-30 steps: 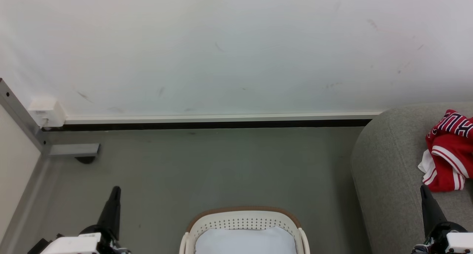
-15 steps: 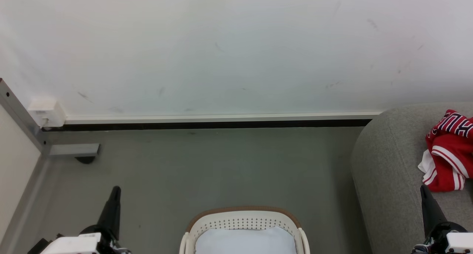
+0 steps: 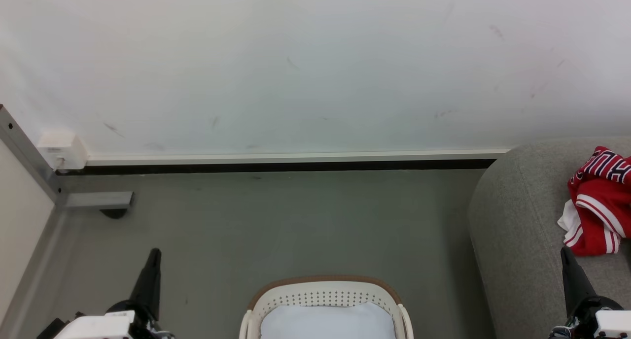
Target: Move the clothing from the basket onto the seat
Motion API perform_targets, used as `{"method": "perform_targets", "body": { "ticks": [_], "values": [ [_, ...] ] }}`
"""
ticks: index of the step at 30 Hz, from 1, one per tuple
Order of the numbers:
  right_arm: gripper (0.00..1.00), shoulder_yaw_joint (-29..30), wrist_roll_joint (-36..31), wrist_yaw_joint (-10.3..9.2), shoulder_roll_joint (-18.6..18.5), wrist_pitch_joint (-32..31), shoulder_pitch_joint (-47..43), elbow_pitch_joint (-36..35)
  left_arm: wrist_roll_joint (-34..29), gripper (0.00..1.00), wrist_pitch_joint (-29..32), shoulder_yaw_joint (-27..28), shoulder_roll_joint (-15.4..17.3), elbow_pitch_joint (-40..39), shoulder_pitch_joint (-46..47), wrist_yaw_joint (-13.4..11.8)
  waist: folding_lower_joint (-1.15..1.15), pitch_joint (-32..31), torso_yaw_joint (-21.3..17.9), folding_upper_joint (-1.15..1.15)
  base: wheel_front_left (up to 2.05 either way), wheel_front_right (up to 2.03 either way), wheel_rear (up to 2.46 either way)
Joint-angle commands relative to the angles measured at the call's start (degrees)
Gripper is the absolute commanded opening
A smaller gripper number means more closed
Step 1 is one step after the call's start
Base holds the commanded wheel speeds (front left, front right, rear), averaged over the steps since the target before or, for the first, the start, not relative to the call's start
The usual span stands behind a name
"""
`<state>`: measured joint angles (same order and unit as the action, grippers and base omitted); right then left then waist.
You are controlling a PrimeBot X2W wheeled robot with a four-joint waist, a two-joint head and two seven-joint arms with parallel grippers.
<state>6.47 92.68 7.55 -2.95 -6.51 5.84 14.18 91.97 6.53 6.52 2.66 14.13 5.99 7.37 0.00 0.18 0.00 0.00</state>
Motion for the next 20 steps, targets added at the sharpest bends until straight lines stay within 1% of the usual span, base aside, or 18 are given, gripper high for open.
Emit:
{"method": "perform_targets", "body": {
  "ticks": [1, 20],
  "values": [
    [0.00, 0.3, -0.5, -0.12, 0.1, -0.2, 0.7, -0.3, 0.8, 0.00, 0.2, 0.1, 0.4, -0.2, 0.5, 0.3, 0.00, 0.0, 0.0, 0.00, 0.00, 0.00, 0.00],
    [0.00, 0.3, -0.5, -0.12, 0.1, -0.2, 0.7, -0.3, 0.8, 0.00, 0.2, 0.1, 0.4, -0.2, 0.5, 0.3, 0.00, 0.0, 0.0, 0.00, 0.00, 0.00, 0.00]
  ]
}}
